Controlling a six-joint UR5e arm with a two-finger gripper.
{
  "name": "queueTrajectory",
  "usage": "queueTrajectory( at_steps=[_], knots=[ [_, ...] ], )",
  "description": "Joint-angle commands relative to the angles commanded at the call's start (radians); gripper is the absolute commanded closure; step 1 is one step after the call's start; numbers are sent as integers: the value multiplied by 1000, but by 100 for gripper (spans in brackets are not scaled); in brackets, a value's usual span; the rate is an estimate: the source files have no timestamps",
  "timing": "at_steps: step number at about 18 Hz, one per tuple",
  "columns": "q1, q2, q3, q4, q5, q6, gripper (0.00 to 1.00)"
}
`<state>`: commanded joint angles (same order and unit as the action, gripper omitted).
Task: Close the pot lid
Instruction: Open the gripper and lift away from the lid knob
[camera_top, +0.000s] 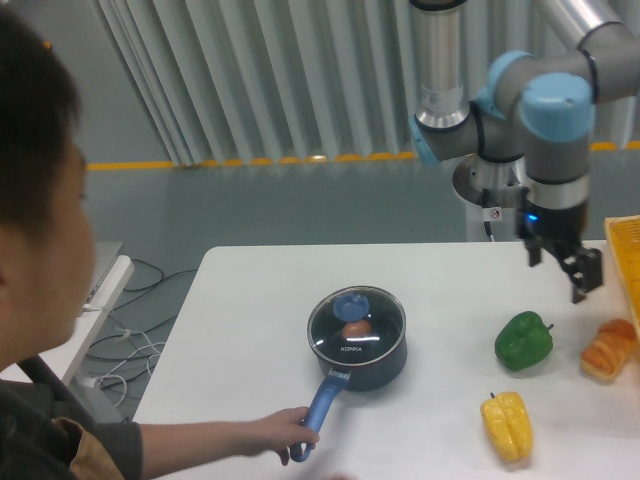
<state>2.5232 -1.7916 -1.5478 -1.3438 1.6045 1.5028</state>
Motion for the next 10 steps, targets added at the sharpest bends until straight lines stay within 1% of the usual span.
queueTrajectory(
  at_steps=[2,3,5,10],
  knots=[
    [44,-18,11,0,-5,68,0],
    [49,-20,15,-1,1,85,0],
    [66,-12,15,-1,-3,91,0],
    [72,-17,15,2,-6,93,0]
  ],
)
